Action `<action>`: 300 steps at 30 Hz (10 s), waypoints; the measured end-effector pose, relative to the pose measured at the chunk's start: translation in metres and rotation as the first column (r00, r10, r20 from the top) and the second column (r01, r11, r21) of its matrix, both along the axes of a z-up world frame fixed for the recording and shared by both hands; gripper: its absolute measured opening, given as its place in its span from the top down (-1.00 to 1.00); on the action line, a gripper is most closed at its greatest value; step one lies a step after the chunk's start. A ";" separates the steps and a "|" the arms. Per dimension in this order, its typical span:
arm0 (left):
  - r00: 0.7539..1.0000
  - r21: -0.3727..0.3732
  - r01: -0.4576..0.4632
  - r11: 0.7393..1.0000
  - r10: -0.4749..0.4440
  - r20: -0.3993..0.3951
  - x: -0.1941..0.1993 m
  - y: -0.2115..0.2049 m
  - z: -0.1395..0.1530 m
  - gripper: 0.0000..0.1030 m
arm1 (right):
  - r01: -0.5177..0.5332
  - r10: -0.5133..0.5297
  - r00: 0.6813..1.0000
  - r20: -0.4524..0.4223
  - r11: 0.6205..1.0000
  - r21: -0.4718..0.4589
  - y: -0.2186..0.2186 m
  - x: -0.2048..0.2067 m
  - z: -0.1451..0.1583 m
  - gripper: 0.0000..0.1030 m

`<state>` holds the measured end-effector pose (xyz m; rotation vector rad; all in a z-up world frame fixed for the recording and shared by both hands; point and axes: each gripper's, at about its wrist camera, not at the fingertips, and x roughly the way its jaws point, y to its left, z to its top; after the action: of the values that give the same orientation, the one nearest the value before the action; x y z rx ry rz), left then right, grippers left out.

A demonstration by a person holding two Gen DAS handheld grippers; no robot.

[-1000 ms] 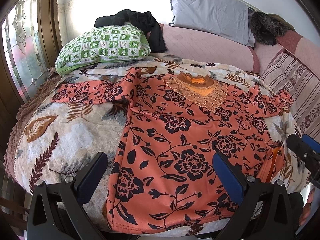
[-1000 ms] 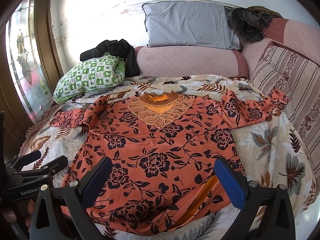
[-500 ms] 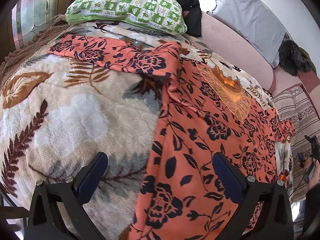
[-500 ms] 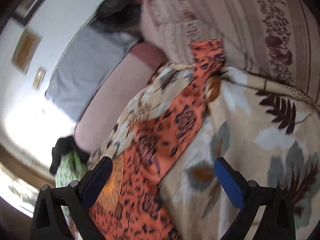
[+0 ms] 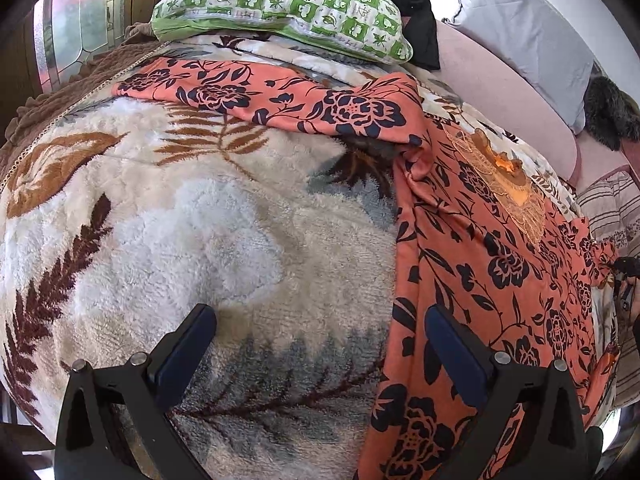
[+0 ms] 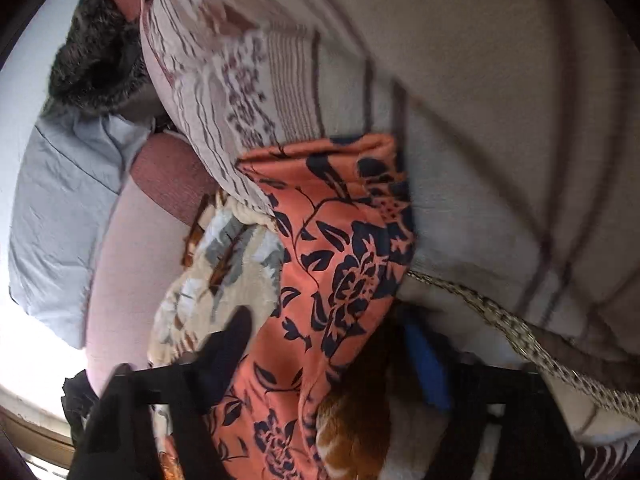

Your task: Fold small clothes

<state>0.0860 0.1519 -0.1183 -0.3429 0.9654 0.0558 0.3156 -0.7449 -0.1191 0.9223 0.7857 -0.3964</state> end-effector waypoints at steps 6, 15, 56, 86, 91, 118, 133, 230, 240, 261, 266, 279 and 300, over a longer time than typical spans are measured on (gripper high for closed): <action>0.999 -0.068 -0.027 0.997 0.030 0.037 -0.005 0.009 0.002 -1.00 | -0.203 0.239 0.965 0.108 0.941 -0.270 0.084 0.019 0.086 0.90; 0.988 -0.186 -0.047 0.981 0.073 0.137 -0.026 0.024 0.018 -1.00 | -0.534 0.710 0.673 0.208 0.661 -0.527 0.412 -0.044 0.170 0.87; 0.985 -0.306 -0.134 0.942 0.161 0.064 -0.019 0.039 -0.002 -1.00 | -0.572 0.560 0.817 0.135 0.817 0.076 0.326 -0.043 -0.018 -0.96; 0.844 -0.558 -0.424 0.714 0.534 0.043 0.151 0.228 -0.009 -1.00 | -0.672 0.719 0.688 0.099 0.683 -0.285 0.404 -0.163 -0.023 -0.96; 0.837 -0.522 -0.491 0.697 0.544 -0.061 0.169 0.237 -0.022 0.91 | -0.674 0.720 0.685 0.107 0.683 -0.280 0.404 -0.163 -0.025 -0.98; 0.776 0.091 0.570 0.817 -0.571 0.268 0.144 -0.267 0.132 -0.70 | -0.658 0.689 0.697 0.198 0.725 -0.206 0.391 -0.169 -0.022 -0.98; 0.981 0.117 0.149 0.982 -0.161 0.106 0.135 -0.064 0.015 -0.70 | -0.536 0.536 0.841 0.072 0.844 -0.013 0.325 -0.037 0.015 -0.94; 0.986 -0.149 0.137 0.979 -0.149 -0.071 -0.120 -0.046 0.001 -0.40 | -0.673 0.658 0.739 -0.148 0.707 -0.217 0.295 -0.329 0.052 -0.42; 0.968 -0.093 0.189 0.978 -0.202 -0.151 -0.121 -0.050 -0.017 0.79 | -0.777 0.709 0.620 -0.335 0.615 -0.134 0.307 -0.314 0.001 0.83; 0.969 -0.210 0.229 0.951 -0.243 -0.044 -0.107 -0.043 0.027 0.86 | -0.683 0.693 0.720 0.032 0.699 0.211 0.259 -0.312 0.015 0.88; 0.967 -0.235 0.255 0.938 -0.246 0.068 -0.066 -0.041 0.076 0.85 | -0.683 0.654 0.730 0.197 0.695 0.225 0.256 -0.279 0.044 0.89; 0.944 -0.073 0.264 0.962 -0.241 0.227 0.156 -0.058 0.128 0.85 | -0.558 0.483 0.777 0.403 0.826 0.086 0.240 -0.059 0.112 0.85; 0.935 -0.018 0.285 0.958 -0.274 0.225 0.089 -0.058 0.106 0.84 | -0.628 0.651 0.754 0.087 0.676 0.385 0.376 -0.241 -0.057 0.11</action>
<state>0.1747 0.0944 -0.0118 -0.2486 0.7872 -0.2633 0.0749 -0.3688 -0.1763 0.9360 1.2151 0.3832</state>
